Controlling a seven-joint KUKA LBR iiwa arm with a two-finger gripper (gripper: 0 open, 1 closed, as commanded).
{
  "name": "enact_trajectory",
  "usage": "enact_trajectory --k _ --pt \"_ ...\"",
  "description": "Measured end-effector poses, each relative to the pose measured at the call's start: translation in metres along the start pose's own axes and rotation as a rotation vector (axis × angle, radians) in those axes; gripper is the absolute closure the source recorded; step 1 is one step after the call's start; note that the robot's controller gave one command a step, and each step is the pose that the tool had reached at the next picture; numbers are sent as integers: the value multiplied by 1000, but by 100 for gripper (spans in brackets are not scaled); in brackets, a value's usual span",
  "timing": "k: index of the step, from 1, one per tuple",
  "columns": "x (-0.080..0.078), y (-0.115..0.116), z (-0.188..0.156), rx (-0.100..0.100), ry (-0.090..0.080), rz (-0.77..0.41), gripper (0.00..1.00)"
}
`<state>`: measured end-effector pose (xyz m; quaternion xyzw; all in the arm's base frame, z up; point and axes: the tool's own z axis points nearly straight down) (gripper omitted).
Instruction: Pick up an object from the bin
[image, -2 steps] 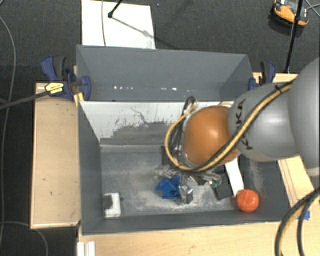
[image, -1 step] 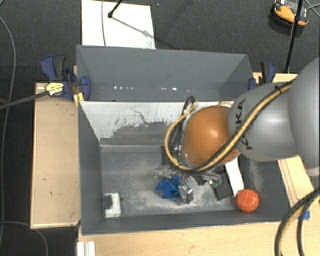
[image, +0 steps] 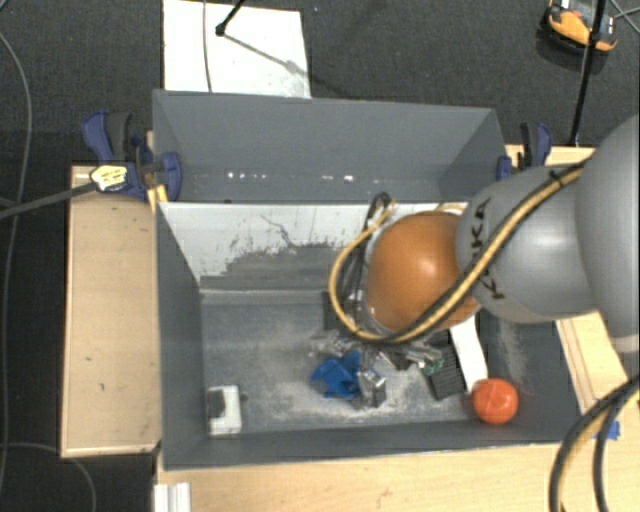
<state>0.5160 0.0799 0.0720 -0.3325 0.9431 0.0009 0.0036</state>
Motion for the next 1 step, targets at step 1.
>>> enact_trajectory --k 1 --pt "0 0 0 0 0 2 100"
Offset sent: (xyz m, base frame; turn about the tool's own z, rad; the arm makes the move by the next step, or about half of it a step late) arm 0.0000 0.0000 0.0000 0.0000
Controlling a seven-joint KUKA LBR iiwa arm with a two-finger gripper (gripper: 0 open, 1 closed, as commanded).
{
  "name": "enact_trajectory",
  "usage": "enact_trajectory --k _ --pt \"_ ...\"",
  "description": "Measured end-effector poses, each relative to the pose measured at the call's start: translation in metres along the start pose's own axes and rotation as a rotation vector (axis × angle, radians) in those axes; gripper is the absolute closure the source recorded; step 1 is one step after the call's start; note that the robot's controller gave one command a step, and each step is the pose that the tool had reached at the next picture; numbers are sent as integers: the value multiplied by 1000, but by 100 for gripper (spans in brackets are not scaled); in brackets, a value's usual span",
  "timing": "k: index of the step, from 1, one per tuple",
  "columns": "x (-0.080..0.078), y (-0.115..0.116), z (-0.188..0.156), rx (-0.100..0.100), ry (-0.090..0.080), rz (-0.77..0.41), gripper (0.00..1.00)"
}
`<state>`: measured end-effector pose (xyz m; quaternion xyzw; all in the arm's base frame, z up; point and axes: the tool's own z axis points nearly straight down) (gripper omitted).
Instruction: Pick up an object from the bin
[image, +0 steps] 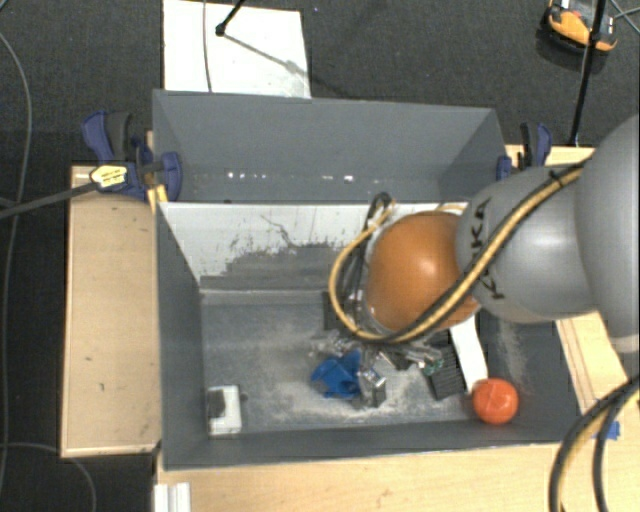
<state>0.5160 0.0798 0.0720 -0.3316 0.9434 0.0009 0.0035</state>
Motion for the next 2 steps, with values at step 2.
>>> enact_trajectory --k 2 --pt "0 0 0 0 0 2 100"
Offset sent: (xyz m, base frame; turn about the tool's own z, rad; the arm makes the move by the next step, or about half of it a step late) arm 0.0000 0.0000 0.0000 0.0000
